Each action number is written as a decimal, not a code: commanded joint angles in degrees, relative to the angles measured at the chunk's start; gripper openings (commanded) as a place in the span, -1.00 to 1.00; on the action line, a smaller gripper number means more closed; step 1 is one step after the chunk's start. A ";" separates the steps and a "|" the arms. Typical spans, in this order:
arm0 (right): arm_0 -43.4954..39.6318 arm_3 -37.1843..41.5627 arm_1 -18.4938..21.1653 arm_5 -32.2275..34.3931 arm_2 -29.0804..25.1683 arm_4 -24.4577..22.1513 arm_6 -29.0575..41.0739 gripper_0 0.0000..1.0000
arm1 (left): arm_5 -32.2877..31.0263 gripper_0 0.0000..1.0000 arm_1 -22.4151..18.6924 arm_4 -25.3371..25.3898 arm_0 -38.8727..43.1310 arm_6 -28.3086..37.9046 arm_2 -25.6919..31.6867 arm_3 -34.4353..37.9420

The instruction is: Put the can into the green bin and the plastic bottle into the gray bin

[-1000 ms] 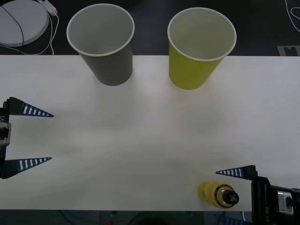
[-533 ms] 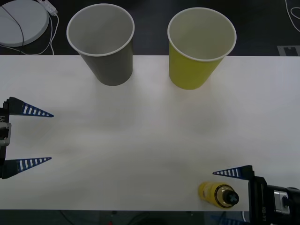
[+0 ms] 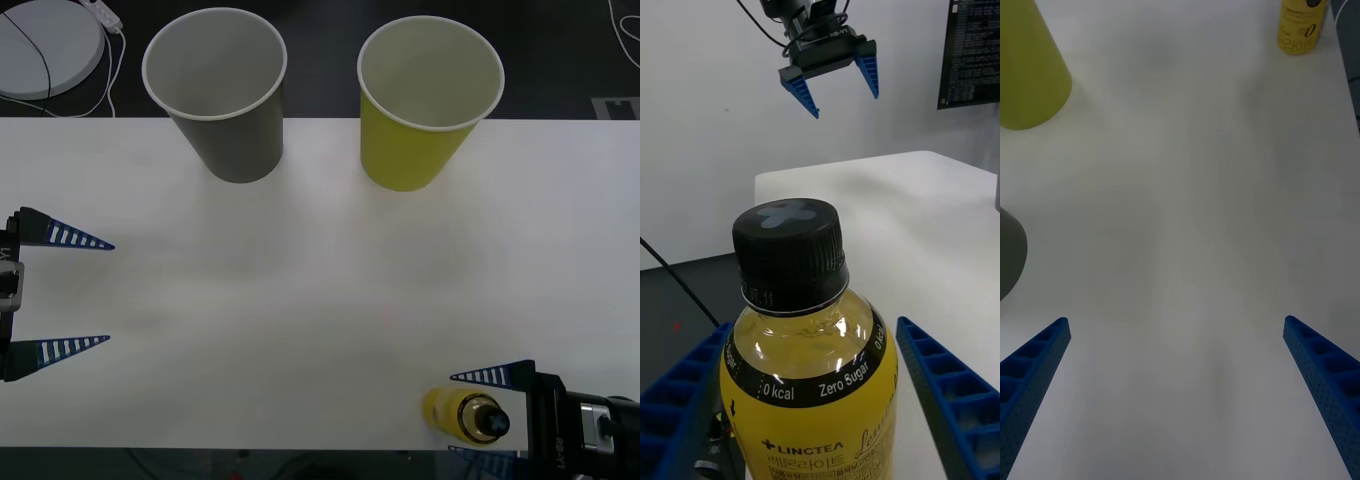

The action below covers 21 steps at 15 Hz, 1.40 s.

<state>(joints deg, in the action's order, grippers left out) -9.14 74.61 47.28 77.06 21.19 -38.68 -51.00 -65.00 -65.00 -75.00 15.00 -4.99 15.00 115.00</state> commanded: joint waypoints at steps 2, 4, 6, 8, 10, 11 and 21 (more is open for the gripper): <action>0.00 0.01 0.00 -0.07 -0.01 0.27 0.20 -1.00 | 0.00 1.00 0.00 0.00 0.00 -0.01 0.00 0.00; 0.00 0.01 0.00 -0.07 -0.01 0.36 0.29 -1.00 | 0.00 1.00 0.00 0.00 0.00 -0.01 0.00 0.00; -0.09 0.01 0.00 -0.07 0.08 0.36 0.29 -1.00 | 0.00 1.00 0.00 0.00 0.00 -0.01 0.00 0.00; 0.00 0.01 0.00 -0.07 -0.01 0.54 0.29 -1.00 | 0.00 1.00 0.00 0.00 0.00 -0.01 0.00 0.00; -0.18 0.01 0.18 0.81 -0.01 1.68 0.12 -1.00 | 0.00 1.00 0.00 0.00 0.00 -0.01 0.00 0.00; -0.18 0.01 0.35 1.16 -0.01 2.20 0.20 -1.00 | 0.00 1.00 0.00 0.00 0.00 -0.01 0.00 0.00; -4.31 9.15 8.35 -4.37 -1.33 12.05 1.08 -1.00 | 0.00 1.00 0.00 0.00 0.00 -0.01 0.00 0.00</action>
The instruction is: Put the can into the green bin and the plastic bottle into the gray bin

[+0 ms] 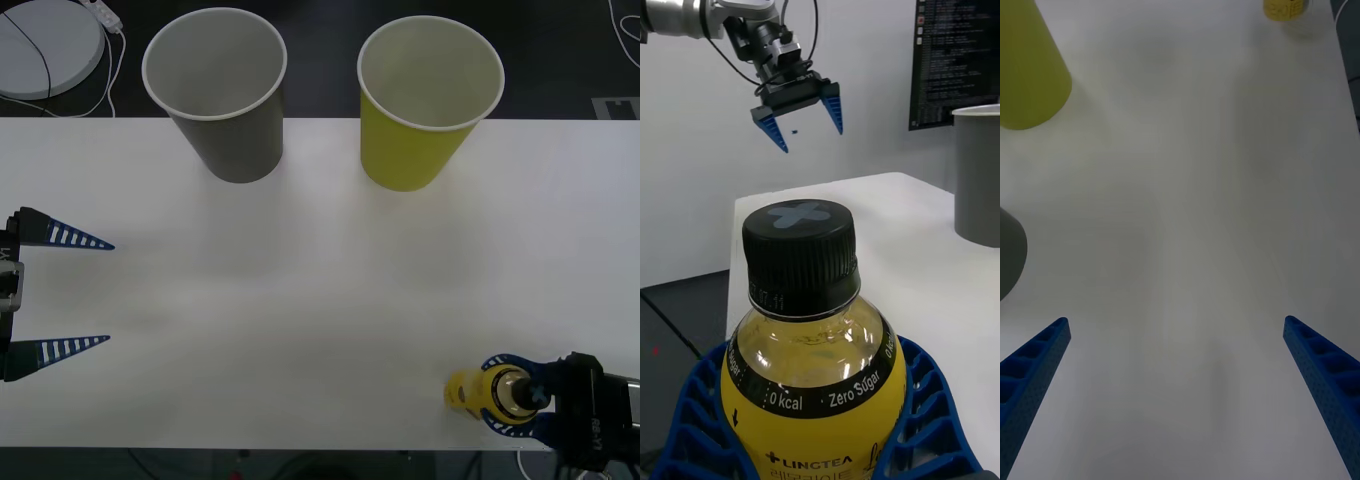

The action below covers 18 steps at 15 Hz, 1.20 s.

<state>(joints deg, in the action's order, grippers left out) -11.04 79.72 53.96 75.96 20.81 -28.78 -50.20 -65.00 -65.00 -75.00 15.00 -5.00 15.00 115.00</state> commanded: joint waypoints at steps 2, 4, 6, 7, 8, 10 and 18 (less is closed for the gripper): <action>-6.45 10.37 3.61 -7.75 -3.06 4.44 0.80 -1.00 | 0.00 1.00 0.00 0.00 0.00 0.00 0.00 0.00; -10.49 16.69 5.28 -11.53 -5.25 6.46 1.50 -1.00 | 0.00 1.00 0.00 0.00 0.00 0.00 0.00 0.00; -13.48 21.70 6.51 -14.61 -7.45 7.78 2.12 -1.00 | 0.00 1.00 0.00 0.00 0.00 0.00 0.00 0.00; -15.33 24.60 7.21 -16.45 -8.86 8.48 2.65 -1.00 | 0.00 1.00 0.00 0.00 0.00 0.00 0.00 0.00; -16.56 26.98 7.65 -17.95 -10.00 8.74 3.00 -1.00 | 0.00 1.00 0.00 0.00 0.00 0.00 0.00 0.00; -19.37 31.55 8.62 -21.82 -12.29 9.45 3.70 -1.00 | 0.00 1.00 0.00 0.00 0.00 0.00 0.00 0.00; -27.90 53.17 10.99 -46.60 -16.77 9.62 6.60 -1.00 | 0.00 1.00 0.00 0.00 0.00 0.00 0.00 0.00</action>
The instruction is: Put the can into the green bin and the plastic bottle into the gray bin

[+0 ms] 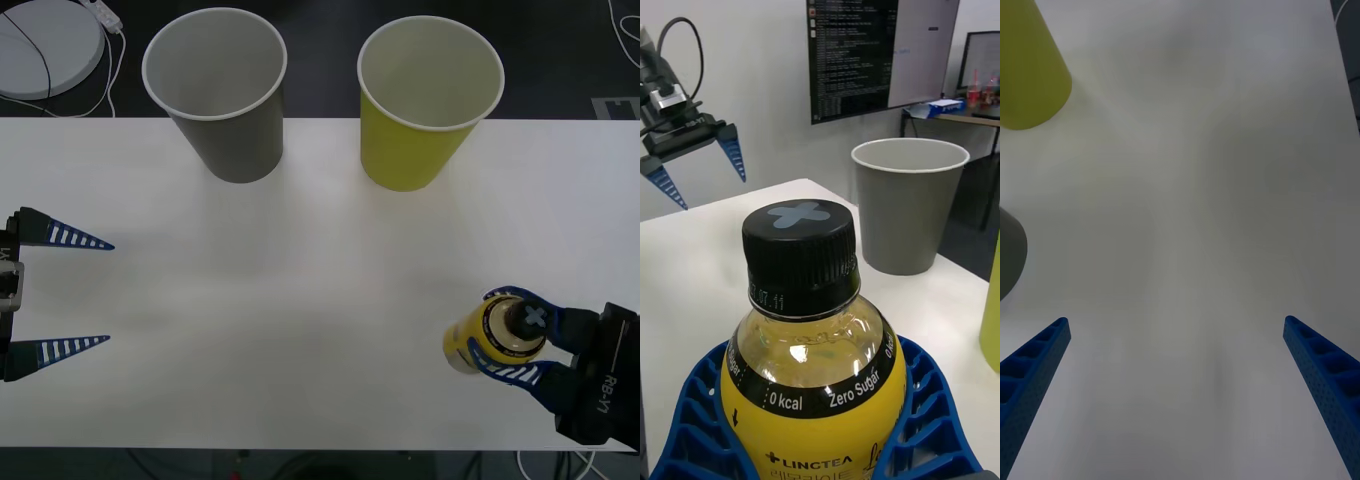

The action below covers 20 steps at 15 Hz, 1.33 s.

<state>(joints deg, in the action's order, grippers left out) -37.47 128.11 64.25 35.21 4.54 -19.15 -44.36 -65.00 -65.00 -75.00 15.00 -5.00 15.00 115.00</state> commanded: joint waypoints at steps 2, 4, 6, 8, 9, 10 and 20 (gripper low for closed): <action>-2.61 9.61 1.32 -12.19 -0.58 0.08 1.56 -1.00 | 0.00 1.00 0.00 0.00 0.00 0.00 0.00 0.00; -3.32 14.01 2.28 -18.43 -0.49 0.08 2.44 -1.00 | 0.00 1.00 0.00 0.00 0.00 0.00 0.00 0.00; -3.49 16.91 3.25 -23.26 -0.58 -0.01 3.14 -1.00 | 0.00 1.00 0.00 0.00 0.00 0.00 0.00 0.00; -3.58 20.07 5.01 -29.06 -0.41 0.08 3.75 -1.00 | 0.00 1.00 0.00 0.00 0.00 0.00 0.00 0.00; -3.58 21.30 5.71 -31.52 -0.41 0.08 4.11 -1.00 | 0.00 1.00 0.00 0.00 0.00 0.00 0.00 0.00; -3.49 21.89 6.68 -34.95 -0.49 0.34 4.37 -1.00 | 0.00 1.00 0.00 0.00 0.00 0.00 0.00 0.00; 6.88 21.89 12.21 -45.94 1.88 9.22 5.25 -1.00 | 0.00 1.00 0.00 0.00 0.00 0.00 0.00 0.00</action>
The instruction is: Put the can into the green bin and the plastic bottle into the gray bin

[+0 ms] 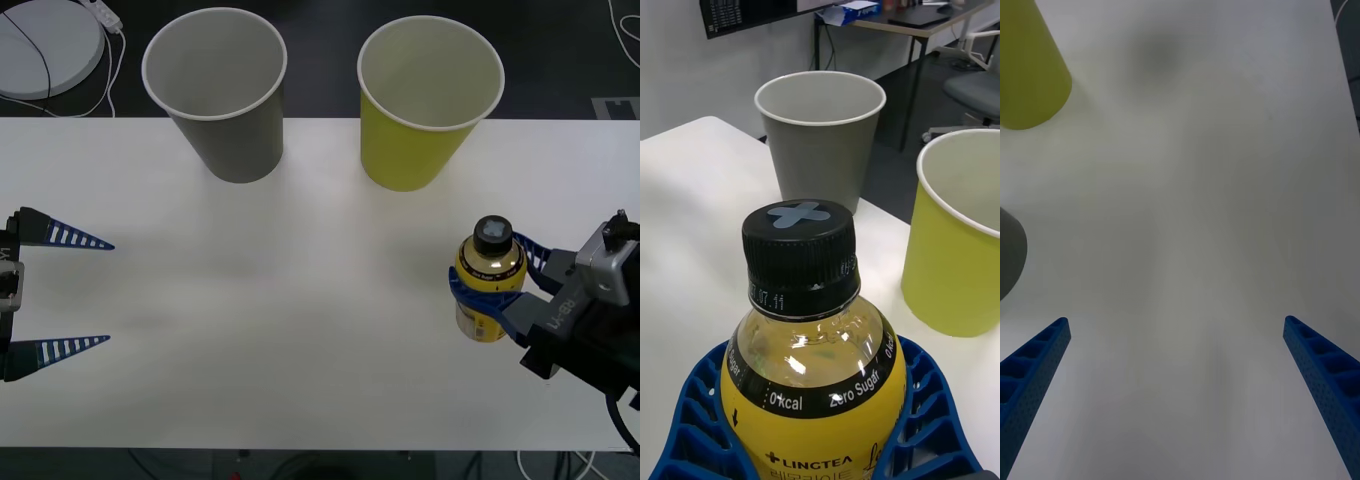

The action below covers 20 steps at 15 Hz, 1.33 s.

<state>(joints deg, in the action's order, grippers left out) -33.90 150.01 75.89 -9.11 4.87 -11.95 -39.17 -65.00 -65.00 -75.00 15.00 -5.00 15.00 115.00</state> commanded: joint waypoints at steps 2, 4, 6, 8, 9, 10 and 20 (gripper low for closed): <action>8.58 -0.01 1.10 -3.90 4.27 5.10 0.06 -1.00 | 0.00 1.00 0.00 0.00 0.00 0.00 0.00 0.00; 13.33 -0.01 1.63 -5.57 6.12 8.35 0.06 -1.00 | 0.00 1.00 0.00 0.00 0.00 0.00 0.00 0.00; 18.51 -0.01 2.07 -7.32 7.79 11.78 0.06 -1.00 | 0.00 1.00 0.00 0.00 0.00 0.00 0.00 0.00; 22.47 -0.01 2.16 -7.85 8.23 14.94 0.06 -1.00 | 0.00 1.00 0.00 0.00 0.00 0.00 0.00 0.00; 24.93 -0.01 2.07 -7.85 8.23 17.75 -0.21 -1.00 | 0.00 1.00 0.00 0.00 0.00 0.00 0.00 0.00; 26.43 -0.01 2.16 -7.85 8.23 19.34 -0.21 -1.00 | 0.00 1.00 0.00 0.00 0.00 0.00 0.00 0.00; 42.25 -0.01 0.66 -8.55 9.46 26.72 0.32 -1.00 | 0.00 1.00 0.00 0.00 0.00 0.00 0.00 0.00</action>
<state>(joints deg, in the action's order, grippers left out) 7.07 150.01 76.54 -17.68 13.91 14.15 -38.83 -65.00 -65.00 -75.00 15.00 -5.00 15.00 115.00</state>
